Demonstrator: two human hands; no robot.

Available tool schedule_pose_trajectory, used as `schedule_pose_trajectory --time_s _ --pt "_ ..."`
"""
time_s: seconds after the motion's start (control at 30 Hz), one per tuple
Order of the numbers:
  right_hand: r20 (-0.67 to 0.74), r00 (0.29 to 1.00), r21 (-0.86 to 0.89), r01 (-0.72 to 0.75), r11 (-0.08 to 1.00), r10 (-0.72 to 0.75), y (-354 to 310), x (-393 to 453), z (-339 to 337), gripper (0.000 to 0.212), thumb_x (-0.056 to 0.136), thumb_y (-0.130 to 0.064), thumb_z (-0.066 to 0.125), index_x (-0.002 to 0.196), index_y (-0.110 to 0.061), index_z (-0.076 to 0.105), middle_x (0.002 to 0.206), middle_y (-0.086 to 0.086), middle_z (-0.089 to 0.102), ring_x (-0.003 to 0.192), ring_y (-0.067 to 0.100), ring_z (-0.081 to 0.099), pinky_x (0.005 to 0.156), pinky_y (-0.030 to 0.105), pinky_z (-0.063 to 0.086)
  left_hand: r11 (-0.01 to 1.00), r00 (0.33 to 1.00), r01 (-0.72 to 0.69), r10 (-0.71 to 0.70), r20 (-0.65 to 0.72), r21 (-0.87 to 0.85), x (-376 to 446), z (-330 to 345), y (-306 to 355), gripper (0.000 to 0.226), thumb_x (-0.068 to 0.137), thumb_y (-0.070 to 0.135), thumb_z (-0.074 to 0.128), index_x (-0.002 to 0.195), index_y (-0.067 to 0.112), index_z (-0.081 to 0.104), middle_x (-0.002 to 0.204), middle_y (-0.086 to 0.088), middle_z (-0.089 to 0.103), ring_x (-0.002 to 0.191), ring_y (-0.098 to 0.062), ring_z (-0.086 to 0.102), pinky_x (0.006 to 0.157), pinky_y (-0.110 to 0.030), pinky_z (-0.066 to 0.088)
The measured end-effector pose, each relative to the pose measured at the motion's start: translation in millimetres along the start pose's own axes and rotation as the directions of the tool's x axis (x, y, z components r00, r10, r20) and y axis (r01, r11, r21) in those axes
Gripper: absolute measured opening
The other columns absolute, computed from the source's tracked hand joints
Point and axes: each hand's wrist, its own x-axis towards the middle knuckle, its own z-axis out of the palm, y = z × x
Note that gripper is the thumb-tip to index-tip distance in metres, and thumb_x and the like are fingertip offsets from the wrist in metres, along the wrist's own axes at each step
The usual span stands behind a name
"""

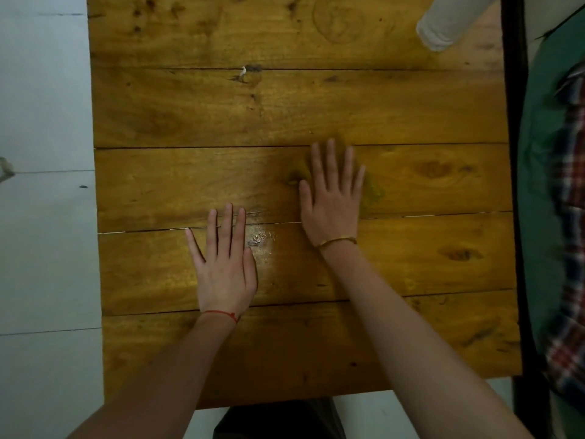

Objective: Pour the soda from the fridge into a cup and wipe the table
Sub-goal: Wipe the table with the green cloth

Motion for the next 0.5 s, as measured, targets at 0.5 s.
schedule_pose_trajectory --time_s 0.5 --pt "-0.033 0.981 0.001 -0.191 0.982 0.191 16.7 11.5 -1.8 0.061 0.101 -0.047 0.019 0.156 -0.027 0.003 0.164 0.001 -0.002 0.15 0.032 -0.006 0.119 0.057 -0.001 0.999 1.0 -0.013 0.013 -0.005 -0.032 -0.4 1.1 -1.3 0.06 0.101 0.03 0.023 0.157 0.017 0.003 0.165 -0.002 -0.002 0.152 -0.023 -0.004 0.118 -0.062 0.004"
